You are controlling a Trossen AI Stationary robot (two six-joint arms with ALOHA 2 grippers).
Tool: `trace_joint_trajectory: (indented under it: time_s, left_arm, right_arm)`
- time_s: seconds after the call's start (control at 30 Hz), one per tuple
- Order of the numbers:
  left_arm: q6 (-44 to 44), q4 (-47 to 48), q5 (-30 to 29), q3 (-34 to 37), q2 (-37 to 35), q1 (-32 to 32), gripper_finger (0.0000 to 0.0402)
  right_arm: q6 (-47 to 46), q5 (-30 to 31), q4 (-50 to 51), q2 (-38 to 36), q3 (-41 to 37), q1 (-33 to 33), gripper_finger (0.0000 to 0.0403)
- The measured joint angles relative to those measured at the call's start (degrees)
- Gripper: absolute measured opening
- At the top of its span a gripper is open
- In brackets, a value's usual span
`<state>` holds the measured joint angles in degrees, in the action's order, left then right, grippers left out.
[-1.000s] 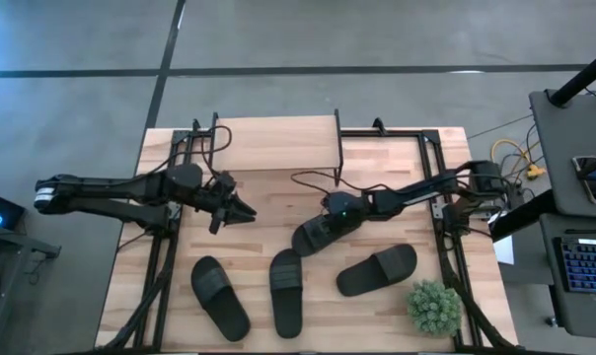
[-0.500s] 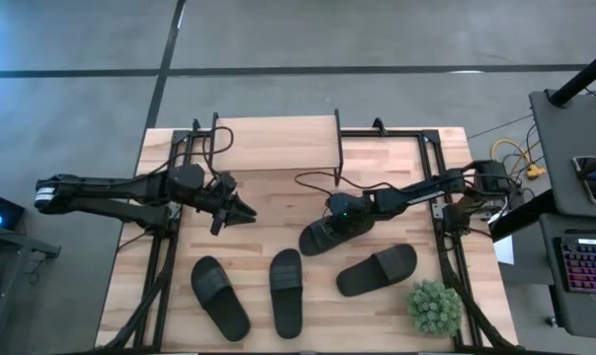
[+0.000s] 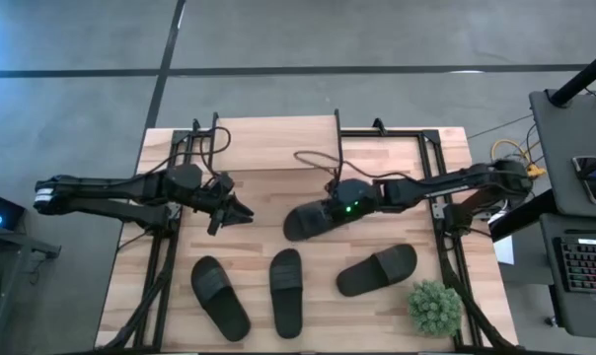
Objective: Pick and place slides into the shelf
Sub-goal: Put the top small black slide on the shelf
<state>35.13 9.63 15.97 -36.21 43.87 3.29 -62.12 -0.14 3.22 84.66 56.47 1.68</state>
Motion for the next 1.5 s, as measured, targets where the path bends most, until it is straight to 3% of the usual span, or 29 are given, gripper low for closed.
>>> trace_joint_trajectory:
  time_s: [0.23,0.3,0.43,0.6,0.67,0.97,1.13,1.33,1.5]
  left_arm:
    - [-3.13,0.39,-2.95,0.00,-1.89,-0.02,0.0114]
    - [-4.00,0.20,-3.01,0.00,-2.52,-0.04,0.0114]
    - [-4.06,2.65,-3.00,-0.02,-4.35,-0.08,0.0114]
    - [-4.06,9.07,-3.92,-0.11,-7.41,-0.06,0.0114]
    - [-4.12,11.96,-4.97,-0.09,-9.07,-0.06,0.0114]
    - [-7.10,17.93,-14.43,-0.11,-13.99,-0.06,0.0114]
    - [-7.45,22.02,-16.45,-0.09,-15.71,-0.06,0.0114]
    - [-7.16,24.96,-17.14,-0.07,-17.60,-0.04,0.0113]
    - [-7.26,25.33,-20.84,-0.07,-18.23,-0.02,0.0113]
  right_arm:
    - [-7.24,18.73,-1.16,-4.00,3.88,-0.55,0.0014]
    - [-7.48,21.41,-1.85,-3.87,5.98,-1.29,0.0015]
    - [-8.06,26.38,-2.89,-0.79,11.51,-2.60,0.0031]
    - [-14.83,42.14,-2.62,5.38,18.64,-4.25,0.0048]
    - [-18.15,45.76,-2.75,8.31,21.47,-5.72,0.0051]
    - [-25.51,46.44,-2.67,24.56,35.82,-10.44,0.0054]
    - [-27.92,46.67,-1.01,31.63,41.71,-11.51,0.0054]
    - [-24.72,46.14,0.08,34.96,46.01,-12.96,0.0054]
    - [-18.19,38.94,0.67,35.15,46.48,-15.28,0.0055]
